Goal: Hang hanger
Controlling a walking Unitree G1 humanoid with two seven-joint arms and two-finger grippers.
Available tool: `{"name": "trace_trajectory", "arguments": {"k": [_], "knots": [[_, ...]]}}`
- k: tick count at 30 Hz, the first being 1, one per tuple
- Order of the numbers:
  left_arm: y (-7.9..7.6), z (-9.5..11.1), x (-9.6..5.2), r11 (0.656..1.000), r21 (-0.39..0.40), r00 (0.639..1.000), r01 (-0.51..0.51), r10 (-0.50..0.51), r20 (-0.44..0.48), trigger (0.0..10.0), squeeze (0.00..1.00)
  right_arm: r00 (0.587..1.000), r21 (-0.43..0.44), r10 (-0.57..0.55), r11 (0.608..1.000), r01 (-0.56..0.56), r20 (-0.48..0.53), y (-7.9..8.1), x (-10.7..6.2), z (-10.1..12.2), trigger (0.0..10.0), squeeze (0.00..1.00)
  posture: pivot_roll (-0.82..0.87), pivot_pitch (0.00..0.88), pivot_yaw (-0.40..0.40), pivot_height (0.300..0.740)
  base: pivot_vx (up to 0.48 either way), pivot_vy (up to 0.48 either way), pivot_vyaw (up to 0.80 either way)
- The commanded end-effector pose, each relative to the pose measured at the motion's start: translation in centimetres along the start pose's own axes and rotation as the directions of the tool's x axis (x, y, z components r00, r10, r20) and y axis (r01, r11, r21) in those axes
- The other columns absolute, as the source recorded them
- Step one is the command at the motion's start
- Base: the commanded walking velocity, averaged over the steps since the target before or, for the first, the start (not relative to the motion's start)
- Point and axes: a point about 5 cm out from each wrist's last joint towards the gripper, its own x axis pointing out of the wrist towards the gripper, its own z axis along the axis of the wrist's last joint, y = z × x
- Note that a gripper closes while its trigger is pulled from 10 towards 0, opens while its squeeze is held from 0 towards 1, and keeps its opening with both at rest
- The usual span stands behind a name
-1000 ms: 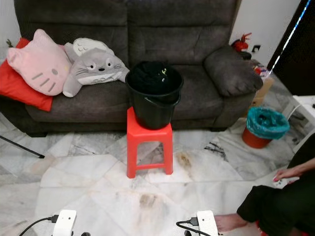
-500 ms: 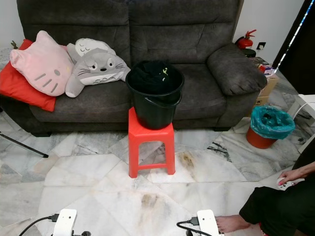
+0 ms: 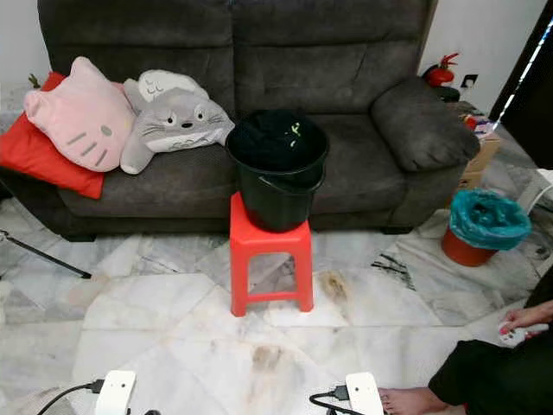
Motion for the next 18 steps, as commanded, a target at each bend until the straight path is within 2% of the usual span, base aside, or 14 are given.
{"name": "trace_trajectory", "arguments": {"k": [1, 18], "knots": [[0.59, -0.96, -0.21, 1.000, -0.003, 0.999, -0.015, 0.015, -0.034, 10.0, 0.00, 1.000, 0.009, 0.010, 1.000, -0.010, 0.019, 0.55, 0.12, 0.45, 10.0, 0.00, -0.11, 0.000, 0.006, 0.740, 0.330, 0.000, 0.00], [0.55, -1.22, -0.26, 1.000, -0.003, 0.999, -0.008, 0.008, -0.041, 10.0, 0.00, 0.999, 0.021, 0.006, 1.000, -0.007, 0.045, 0.98, 0.30, 1.34, 10.0, 0.00, -0.11, 0.000, 0.006, 0.740, 0.331, 0.000, 0.00]]}}
